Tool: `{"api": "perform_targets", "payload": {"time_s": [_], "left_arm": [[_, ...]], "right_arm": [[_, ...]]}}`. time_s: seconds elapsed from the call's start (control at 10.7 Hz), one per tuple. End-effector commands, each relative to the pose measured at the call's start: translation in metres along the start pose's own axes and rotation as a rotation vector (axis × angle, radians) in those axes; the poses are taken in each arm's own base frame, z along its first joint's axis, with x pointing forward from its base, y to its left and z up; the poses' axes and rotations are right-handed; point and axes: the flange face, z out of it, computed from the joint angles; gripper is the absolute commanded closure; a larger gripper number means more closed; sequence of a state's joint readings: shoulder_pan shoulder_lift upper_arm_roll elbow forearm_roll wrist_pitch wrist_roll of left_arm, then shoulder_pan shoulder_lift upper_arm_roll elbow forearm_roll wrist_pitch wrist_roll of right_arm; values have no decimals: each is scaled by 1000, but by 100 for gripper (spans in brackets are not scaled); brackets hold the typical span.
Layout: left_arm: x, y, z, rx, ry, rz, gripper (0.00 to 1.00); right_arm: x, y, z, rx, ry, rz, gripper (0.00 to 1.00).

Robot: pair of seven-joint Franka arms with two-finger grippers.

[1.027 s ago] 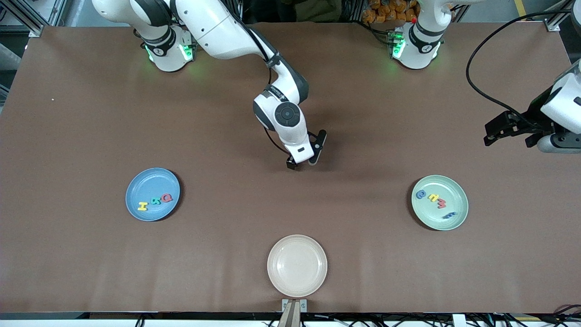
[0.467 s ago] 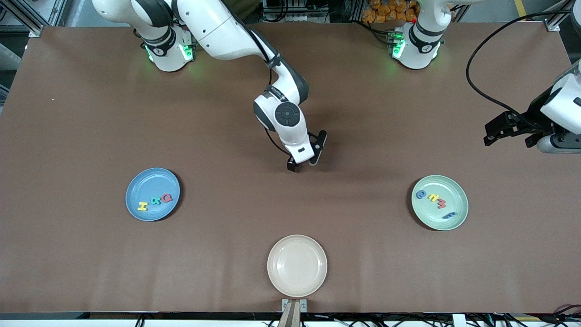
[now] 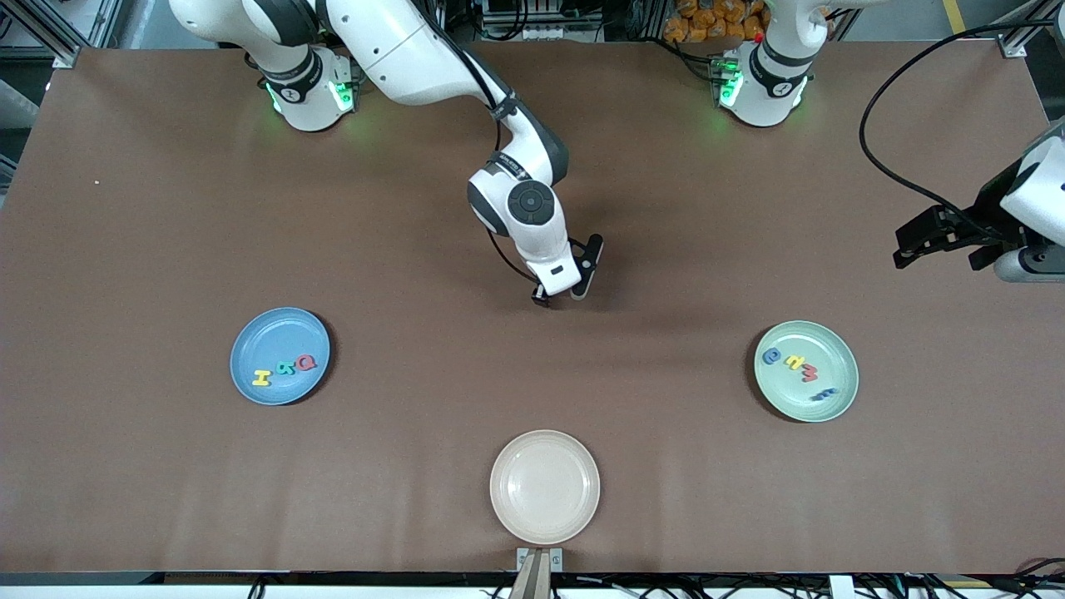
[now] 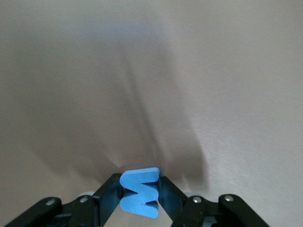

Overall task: Sort uppercase to blue plate, lowercase to green plate
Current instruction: 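Carry the W to the blue plate with the right gripper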

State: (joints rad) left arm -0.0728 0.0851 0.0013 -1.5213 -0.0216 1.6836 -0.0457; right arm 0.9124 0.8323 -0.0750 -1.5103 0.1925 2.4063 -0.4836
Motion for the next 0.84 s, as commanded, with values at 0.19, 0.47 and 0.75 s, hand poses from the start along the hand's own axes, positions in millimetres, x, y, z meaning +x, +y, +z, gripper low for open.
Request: {"api": "perform_targets", "payload": {"time_s": [0.19,0.47,0.75], "left_arm": [[0,3,6,-10,-18,2,0],[1,1,10,-9,-26,-1,0],[4,5,21,-9,-44,1,0]], "right_arm": [[-15,46,-32,-74,-12,41,100],[-42,109,-68,-140,-35,126,100],[-71,166,-118,-217,-17,213,100]]}}
